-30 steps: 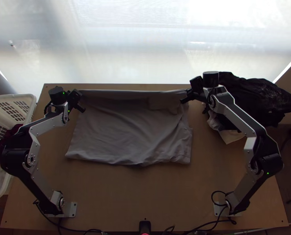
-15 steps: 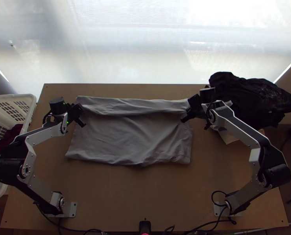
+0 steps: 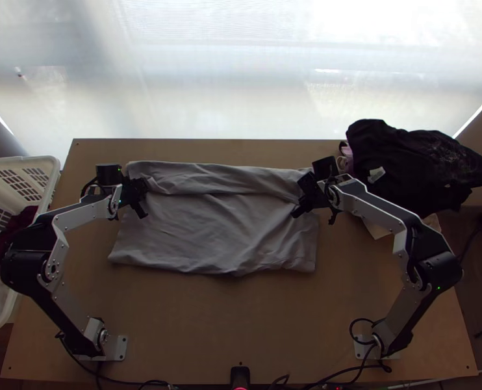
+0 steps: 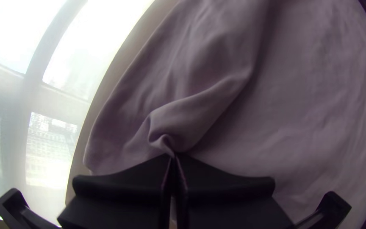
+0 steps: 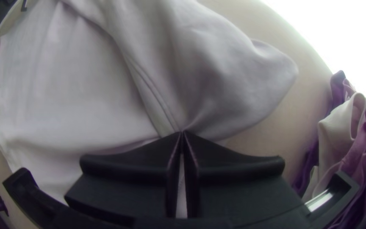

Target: Fold the t-shirt

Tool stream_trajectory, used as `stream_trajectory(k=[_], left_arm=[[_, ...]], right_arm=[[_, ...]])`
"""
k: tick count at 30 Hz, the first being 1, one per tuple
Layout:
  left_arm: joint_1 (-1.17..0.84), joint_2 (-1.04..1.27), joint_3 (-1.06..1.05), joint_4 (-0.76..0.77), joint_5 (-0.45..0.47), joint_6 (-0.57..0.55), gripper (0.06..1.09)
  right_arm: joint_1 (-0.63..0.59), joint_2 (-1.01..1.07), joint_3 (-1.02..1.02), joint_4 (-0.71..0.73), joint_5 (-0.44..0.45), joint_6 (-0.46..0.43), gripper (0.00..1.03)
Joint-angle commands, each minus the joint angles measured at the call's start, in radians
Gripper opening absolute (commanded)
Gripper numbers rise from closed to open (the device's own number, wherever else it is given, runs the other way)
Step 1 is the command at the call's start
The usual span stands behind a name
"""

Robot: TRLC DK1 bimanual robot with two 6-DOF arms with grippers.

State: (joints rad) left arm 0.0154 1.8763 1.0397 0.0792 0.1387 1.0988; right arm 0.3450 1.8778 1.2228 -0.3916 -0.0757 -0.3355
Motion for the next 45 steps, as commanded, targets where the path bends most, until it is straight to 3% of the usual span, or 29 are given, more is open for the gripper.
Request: stream_trajectory(k=[1, 2, 3, 5, 6, 8, 11, 12, 22, 25, 35, 38, 45], left_arm=[[-0.009, -0.009, 0.074, -0.156, 0.002, 0.013, 0.28], [-0.009, -0.011, 0.083, -0.177, 0.001, 0.012, 0.52], [-0.006, -0.014, 0.089, -0.196, 0.002, 0.012, 0.68], [-0.002, -0.023, 0.091, -0.208, 0.002, 0.009, 0.98], [0.000, -0.032, 0.092, -0.213, 0.002, -0.002, 1.05], [0.003, -0.057, 0.095, -0.225, 0.004, -0.013, 1.05], [0.009, -0.098, 0.109, -0.233, 0.022, -0.034, 1.05], [0.011, -0.112, 0.118, -0.254, 0.029, -0.042, 1.05], [0.080, -0.189, 0.244, -0.386, 0.071, -0.057, 1.05], [0.089, -0.270, 0.232, -0.495, 0.090, -0.025, 1.05], [0.078, -0.781, -0.236, -0.674, 0.179, 0.335, 1.04], [0.058, -0.876, -0.268, -0.815, 0.197, 0.365, 1.04], [0.011, -1.008, -0.397, -0.842, 0.197, 0.412, 1.04]], right_arm=[[-0.008, 0.043, 0.017, -0.059, -0.003, -0.005, 0.10], [-0.009, 0.041, 0.020, -0.073, -0.003, -0.004, 0.16], [-0.009, 0.041, 0.023, -0.092, -0.003, -0.004, 0.25], [-0.009, 0.034, 0.026, -0.124, -0.003, -0.004, 0.41], [-0.009, 0.023, 0.026, -0.136, -0.003, -0.002, 0.44], [-0.009, 0.000, 0.024, -0.141, -0.004, 0.003, 0.60], [-0.009, -0.039, 0.034, -0.155, -0.004, 0.007, 0.94], [-0.009, -0.049, 0.041, -0.173, -0.004, 0.010, 0.99], [-0.017, -0.178, 0.081, -0.245, -0.015, 0.044, 0.99], [-0.026, -0.227, 0.060, -0.293, -0.015, 0.046, 0.99], [0.292, -0.528, -0.201, -0.440, 0.016, 0.062, 0.98], [0.327, -0.595, -0.263, -0.458, 0.042, 0.061, 0.98], [0.322, -0.643, -0.405, -0.414, 0.142, 0.003, 0.98]])
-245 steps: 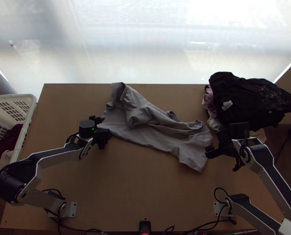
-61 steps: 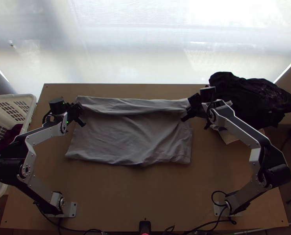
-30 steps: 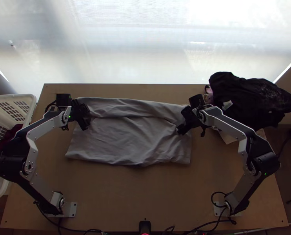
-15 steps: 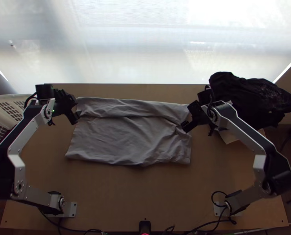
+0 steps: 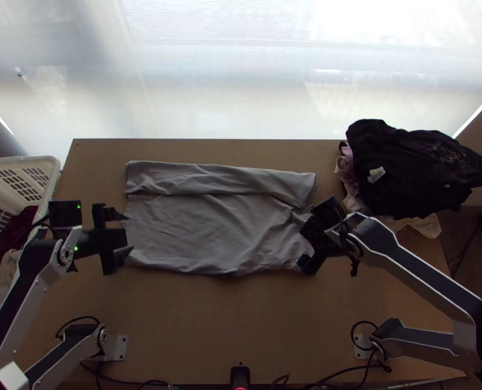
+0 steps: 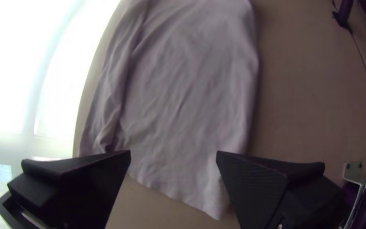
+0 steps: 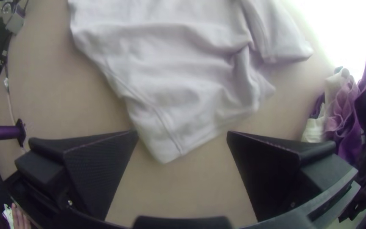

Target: Fold the t-shirt

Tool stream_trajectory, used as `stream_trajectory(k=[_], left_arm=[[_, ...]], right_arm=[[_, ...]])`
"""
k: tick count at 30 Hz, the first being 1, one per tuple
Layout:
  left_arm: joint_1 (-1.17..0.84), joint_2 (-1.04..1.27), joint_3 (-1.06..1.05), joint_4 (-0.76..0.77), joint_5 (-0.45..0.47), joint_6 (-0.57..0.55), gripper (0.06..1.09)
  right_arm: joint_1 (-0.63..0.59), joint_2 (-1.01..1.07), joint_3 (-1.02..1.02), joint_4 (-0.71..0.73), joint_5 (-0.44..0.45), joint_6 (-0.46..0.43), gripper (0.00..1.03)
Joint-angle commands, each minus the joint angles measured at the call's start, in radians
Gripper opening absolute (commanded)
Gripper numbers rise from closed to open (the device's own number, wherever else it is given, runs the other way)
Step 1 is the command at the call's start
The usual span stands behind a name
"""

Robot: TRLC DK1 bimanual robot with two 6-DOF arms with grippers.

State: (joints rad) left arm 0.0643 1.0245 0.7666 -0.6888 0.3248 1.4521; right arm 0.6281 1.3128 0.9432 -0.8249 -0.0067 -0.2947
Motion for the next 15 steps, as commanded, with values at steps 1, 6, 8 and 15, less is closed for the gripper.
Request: stream_trajectory(k=[1, 6, 8, 15], left_arm=[[-0.050, -0.173, -0.136, -0.078, 0.011, 0.059, 1.04], [-0.084, -0.227, -0.193, -0.110, 0.010, 0.133, 1.04], [-0.092, -0.218, -0.190, -0.124, 0.011, 0.136, 1.03], [-0.126, -0.179, -0.242, -0.100, -0.007, 0.137, 1.03]], right_arm=[[0.039, -0.080, -0.138, 0.029, 0.074, -0.041, 0.98], [0.074, -0.084, -0.185, 0.066, 0.086, -0.037, 0.98], [0.087, -0.084, -0.196, 0.084, 0.093, -0.035, 0.98], [0.105, -0.073, -0.222, 0.127, 0.113, -0.035, 0.98]])
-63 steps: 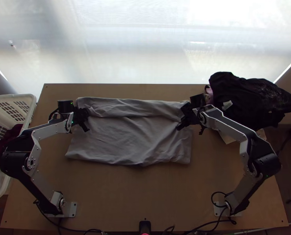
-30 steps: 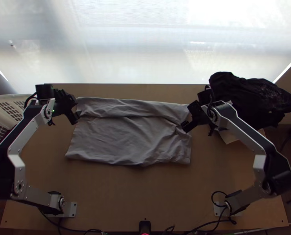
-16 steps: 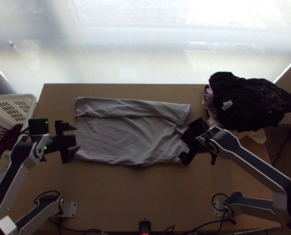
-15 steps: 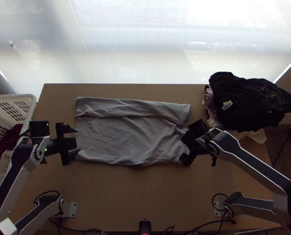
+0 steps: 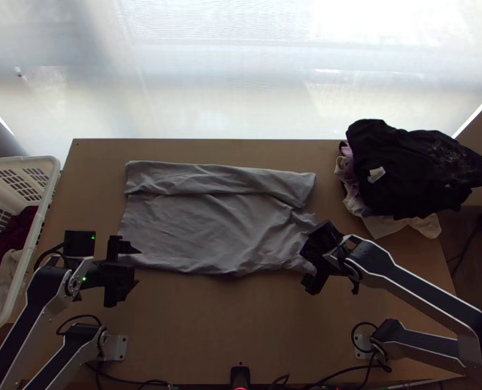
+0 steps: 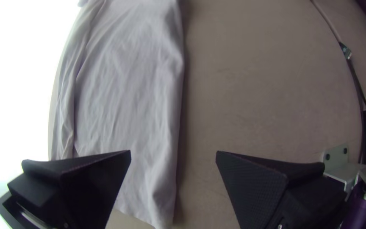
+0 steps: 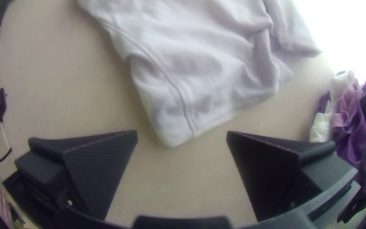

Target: Fold the t-shirt

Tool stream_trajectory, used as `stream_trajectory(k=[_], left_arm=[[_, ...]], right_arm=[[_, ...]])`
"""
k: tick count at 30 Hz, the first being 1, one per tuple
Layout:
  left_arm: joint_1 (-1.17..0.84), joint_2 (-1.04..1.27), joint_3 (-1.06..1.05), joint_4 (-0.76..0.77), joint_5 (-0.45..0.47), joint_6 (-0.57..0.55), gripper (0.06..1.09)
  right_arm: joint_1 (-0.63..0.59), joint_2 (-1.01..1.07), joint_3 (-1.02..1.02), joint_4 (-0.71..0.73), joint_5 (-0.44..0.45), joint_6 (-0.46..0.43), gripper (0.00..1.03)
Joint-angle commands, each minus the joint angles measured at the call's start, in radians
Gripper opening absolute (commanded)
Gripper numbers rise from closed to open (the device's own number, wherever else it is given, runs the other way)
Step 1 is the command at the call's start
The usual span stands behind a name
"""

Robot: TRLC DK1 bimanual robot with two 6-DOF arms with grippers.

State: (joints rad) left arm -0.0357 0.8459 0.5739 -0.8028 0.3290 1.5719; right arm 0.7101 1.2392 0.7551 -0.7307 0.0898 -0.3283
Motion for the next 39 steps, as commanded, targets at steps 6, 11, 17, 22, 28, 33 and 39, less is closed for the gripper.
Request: stream_trajectory(k=[6, 11, 17, 22, 28, 33, 39], left_arm=[[-0.003, 0.058, -0.062, 0.113, -0.021, 0.016, 1.03], [0.014, 0.082, -0.063, 0.178, -0.022, 0.016, 1.00], [0.072, 0.203, -0.063, 0.290, -0.074, 0.050, 1.00], [0.082, 0.211, -0.075, 0.327, -0.084, 0.051, 1.00], [0.108, 0.229, -0.105, 0.349, -0.099, 0.076, 0.97], [0.112, 0.243, -0.114, 0.383, -0.099, 0.079, 0.94], [0.112, 0.269, -0.124, 0.429, -0.099, 0.079, 0.91]], right_arm=[[0.038, 0.002, -0.034, 0.048, 0.016, 0.003, 0.96], [0.061, 0.003, -0.033, 0.051, 0.016, 0.017, 0.92], [0.068, 0.009, -0.033, 0.070, 0.016, 0.020, 0.92], [0.068, 0.011, -0.033, 0.076, 0.016, 0.026, 0.92], [0.068, 0.020, -0.048, 0.109, 0.016, 0.029, 0.92], [0.068, 0.046, -0.039, 0.143, 0.016, 0.037, 0.88], [0.069, 0.080, -0.045, 0.180, 0.016, 0.038, 0.88]])
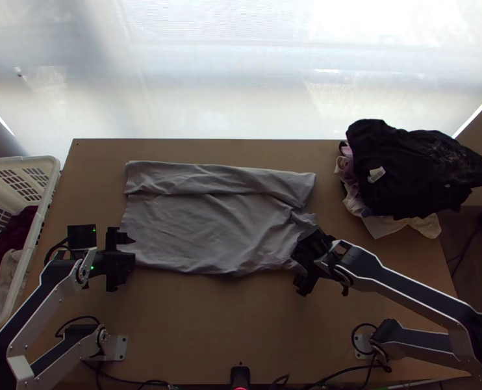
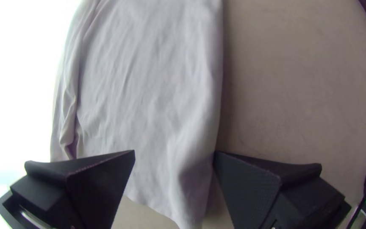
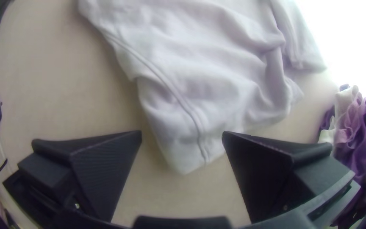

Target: Fold the t-shirt

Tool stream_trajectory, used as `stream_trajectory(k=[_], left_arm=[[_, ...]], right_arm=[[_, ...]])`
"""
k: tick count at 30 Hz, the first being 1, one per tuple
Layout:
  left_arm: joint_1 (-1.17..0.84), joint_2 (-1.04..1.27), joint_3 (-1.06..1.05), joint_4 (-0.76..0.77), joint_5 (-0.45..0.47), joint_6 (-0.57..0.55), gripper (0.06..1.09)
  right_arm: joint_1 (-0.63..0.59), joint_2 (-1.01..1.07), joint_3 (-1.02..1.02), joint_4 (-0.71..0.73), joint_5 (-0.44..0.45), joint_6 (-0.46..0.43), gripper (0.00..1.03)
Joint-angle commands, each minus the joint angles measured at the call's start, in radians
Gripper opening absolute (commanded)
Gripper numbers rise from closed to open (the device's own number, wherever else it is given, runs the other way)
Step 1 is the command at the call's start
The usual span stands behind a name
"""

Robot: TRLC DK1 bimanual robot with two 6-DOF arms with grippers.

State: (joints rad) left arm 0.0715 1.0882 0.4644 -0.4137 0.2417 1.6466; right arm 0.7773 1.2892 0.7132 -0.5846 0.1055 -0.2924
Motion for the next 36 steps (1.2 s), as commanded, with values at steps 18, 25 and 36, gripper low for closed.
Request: stream_trajectory(k=[18, 25, 36], left_arm=[[-0.002, 0.045, 0.029, 0.049, -0.005, -0.024, 0.27], [-0.002, 0.055, 0.085, 0.049, -0.001, -0.096, 0.14], [0.067, 0.041, 0.235, -0.057, 0.013, -0.172, 0.10]], right_arm=[[0.023, 0.059, -0.018, 0.088, 0.000, -0.017, 0.55], [0.025, 0.073, -0.037, 0.150, -0.017, -0.073, 0.17], [-0.004, -0.039, -0.041, 0.072, -0.029, -0.137, 0.03]])
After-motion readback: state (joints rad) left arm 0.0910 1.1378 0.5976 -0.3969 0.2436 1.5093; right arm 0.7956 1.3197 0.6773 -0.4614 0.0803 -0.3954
